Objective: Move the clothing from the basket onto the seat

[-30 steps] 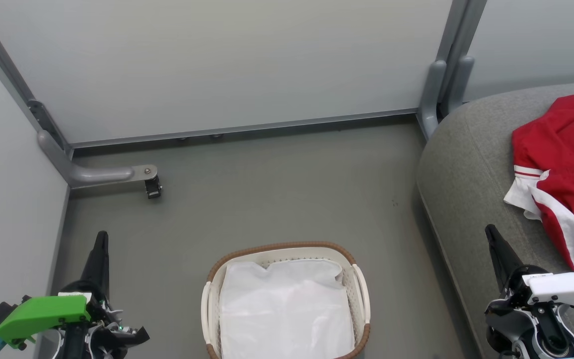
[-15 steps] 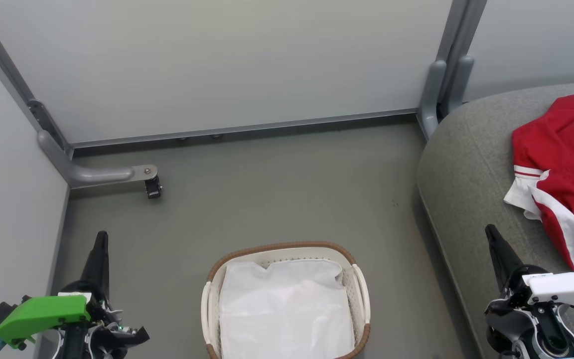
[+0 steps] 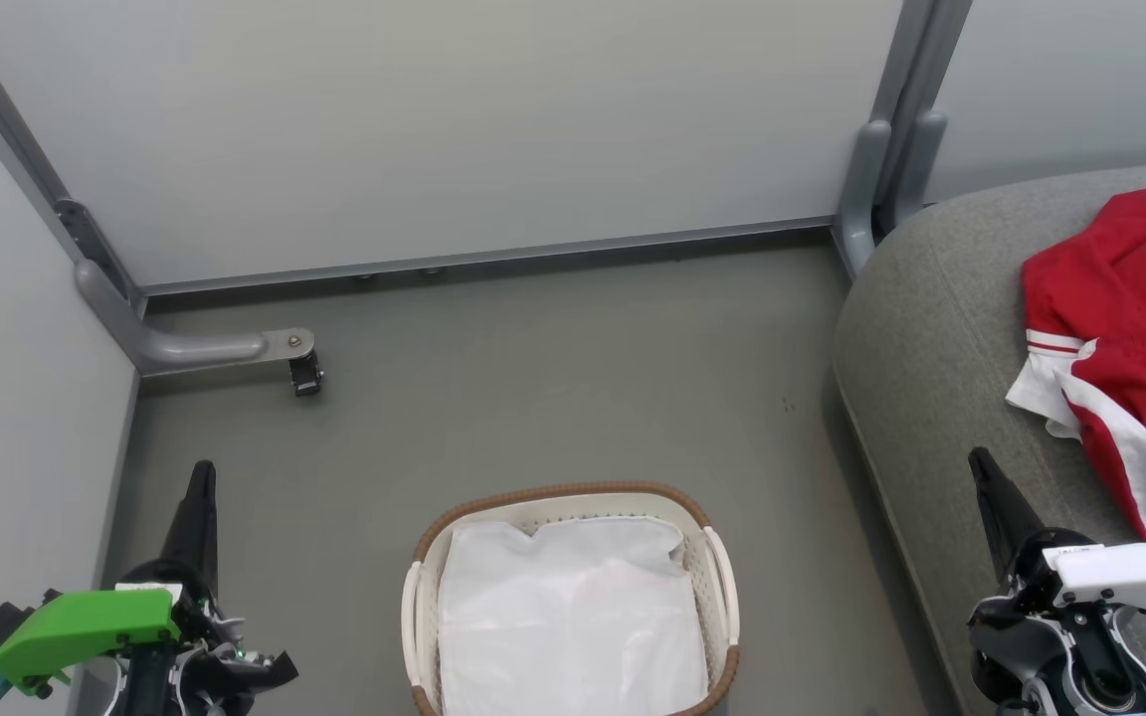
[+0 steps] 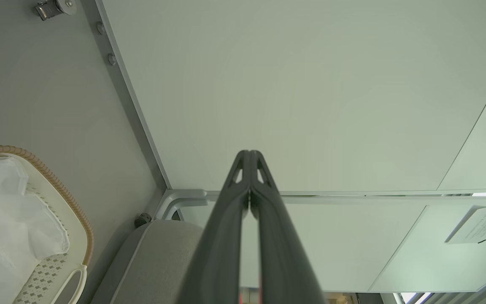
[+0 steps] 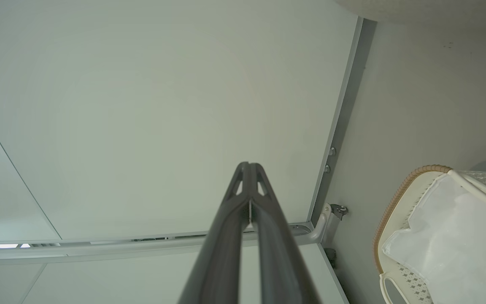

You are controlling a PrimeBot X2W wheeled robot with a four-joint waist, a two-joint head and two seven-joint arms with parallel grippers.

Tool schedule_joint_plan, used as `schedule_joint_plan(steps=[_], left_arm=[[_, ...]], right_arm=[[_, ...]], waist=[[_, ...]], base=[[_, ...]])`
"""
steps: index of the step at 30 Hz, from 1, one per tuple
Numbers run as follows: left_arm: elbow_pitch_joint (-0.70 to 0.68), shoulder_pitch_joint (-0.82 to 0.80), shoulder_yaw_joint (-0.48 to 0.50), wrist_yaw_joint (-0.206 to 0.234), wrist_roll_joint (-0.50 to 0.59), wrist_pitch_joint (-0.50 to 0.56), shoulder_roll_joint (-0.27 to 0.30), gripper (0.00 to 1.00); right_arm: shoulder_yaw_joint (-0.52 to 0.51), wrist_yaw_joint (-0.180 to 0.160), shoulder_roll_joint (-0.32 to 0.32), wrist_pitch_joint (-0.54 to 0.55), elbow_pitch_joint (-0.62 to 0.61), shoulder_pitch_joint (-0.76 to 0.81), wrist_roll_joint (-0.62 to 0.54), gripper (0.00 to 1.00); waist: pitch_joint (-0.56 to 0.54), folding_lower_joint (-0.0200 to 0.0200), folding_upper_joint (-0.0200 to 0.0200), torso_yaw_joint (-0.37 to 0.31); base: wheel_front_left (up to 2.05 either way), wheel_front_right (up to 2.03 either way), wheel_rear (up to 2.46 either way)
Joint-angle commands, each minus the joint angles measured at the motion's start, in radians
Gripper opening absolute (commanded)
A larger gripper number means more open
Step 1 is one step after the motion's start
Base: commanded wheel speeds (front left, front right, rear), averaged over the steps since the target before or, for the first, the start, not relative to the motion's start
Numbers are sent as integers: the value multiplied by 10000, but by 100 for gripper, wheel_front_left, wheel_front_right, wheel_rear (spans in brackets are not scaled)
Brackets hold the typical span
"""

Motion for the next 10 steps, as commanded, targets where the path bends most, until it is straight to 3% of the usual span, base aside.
schedule_joint_plan(steps=[1, 10], left_arm=[[-9, -99, 29, -38, 9, 36, 28, 0], [-6, -99, 30, -38, 12, 38, 25, 0]], right_arm=[[-16, 0, -59, 32, -40, -60, 38, 0], [-15, 0, -59, 31, -40, -60, 38, 0]], waist=[[0, 0, 0, 0], [0, 0, 0, 0]], base=[[0, 0, 0], [0, 0, 0]])
